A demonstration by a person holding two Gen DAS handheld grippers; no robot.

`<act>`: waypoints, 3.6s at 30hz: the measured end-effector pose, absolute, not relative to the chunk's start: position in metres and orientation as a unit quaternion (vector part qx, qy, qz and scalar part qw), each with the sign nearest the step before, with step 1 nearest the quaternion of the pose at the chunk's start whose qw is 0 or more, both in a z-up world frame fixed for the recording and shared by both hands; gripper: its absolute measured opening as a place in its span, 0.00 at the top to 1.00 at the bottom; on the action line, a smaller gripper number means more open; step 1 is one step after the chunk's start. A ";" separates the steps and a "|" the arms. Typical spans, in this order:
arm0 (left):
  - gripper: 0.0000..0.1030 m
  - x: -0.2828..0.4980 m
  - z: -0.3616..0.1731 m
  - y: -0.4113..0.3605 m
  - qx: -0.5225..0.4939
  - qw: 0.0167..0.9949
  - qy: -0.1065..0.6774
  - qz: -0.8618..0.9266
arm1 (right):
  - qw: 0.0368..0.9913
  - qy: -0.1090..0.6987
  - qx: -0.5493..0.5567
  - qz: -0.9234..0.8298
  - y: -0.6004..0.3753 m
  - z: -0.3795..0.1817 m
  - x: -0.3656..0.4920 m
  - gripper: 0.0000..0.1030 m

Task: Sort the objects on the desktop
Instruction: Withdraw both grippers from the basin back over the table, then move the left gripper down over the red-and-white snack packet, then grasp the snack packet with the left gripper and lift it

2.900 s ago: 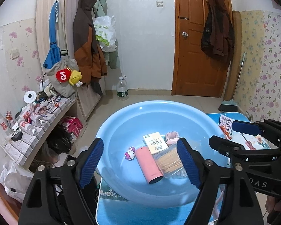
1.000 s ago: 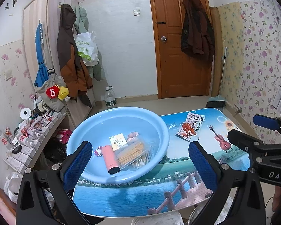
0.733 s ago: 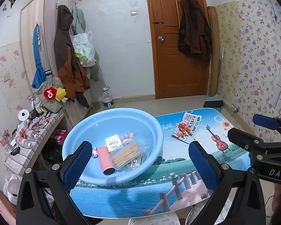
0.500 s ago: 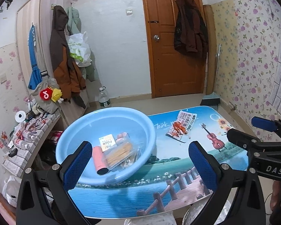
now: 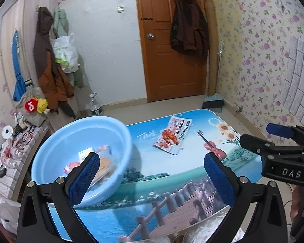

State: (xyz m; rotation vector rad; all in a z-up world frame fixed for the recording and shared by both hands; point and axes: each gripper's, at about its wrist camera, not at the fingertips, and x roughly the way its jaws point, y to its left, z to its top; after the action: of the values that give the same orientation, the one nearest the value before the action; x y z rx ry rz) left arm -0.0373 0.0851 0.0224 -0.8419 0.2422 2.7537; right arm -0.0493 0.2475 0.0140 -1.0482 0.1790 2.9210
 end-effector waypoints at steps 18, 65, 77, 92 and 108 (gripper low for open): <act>0.00 -0.095 -0.022 0.166 -0.324 0.174 0.113 0.923 | 0.074 0.070 -0.356 0.929 0.326 -0.012 -0.078 0.17; 0.00 -0.209 -0.110 0.250 -0.455 0.220 0.104 0.857 | 0.123 0.109 -0.372 0.914 0.416 -0.051 -0.129 0.17; 0.00 -0.233 -0.108 0.212 -0.461 0.153 0.046 0.873 | 0.124 0.117 -0.372 0.913 0.421 -0.052 -0.129 0.17; 0.00 -0.224 -0.112 0.240 -0.461 0.183 0.069 0.866 | 0.125 0.114 -0.376 0.911 0.425 -0.056 -0.132 0.17; 0.00 -0.244 -0.113 0.250 -0.465 0.179 0.082 0.863 | 0.126 0.116 -0.388 0.906 0.433 -0.075 -0.149 0.17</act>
State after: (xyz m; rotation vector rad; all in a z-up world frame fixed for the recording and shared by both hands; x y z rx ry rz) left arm -0.2441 0.2497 -0.1132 -1.3142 0.2307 2.4410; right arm -0.1494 0.4329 -0.0748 -1.1288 0.3383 2.6371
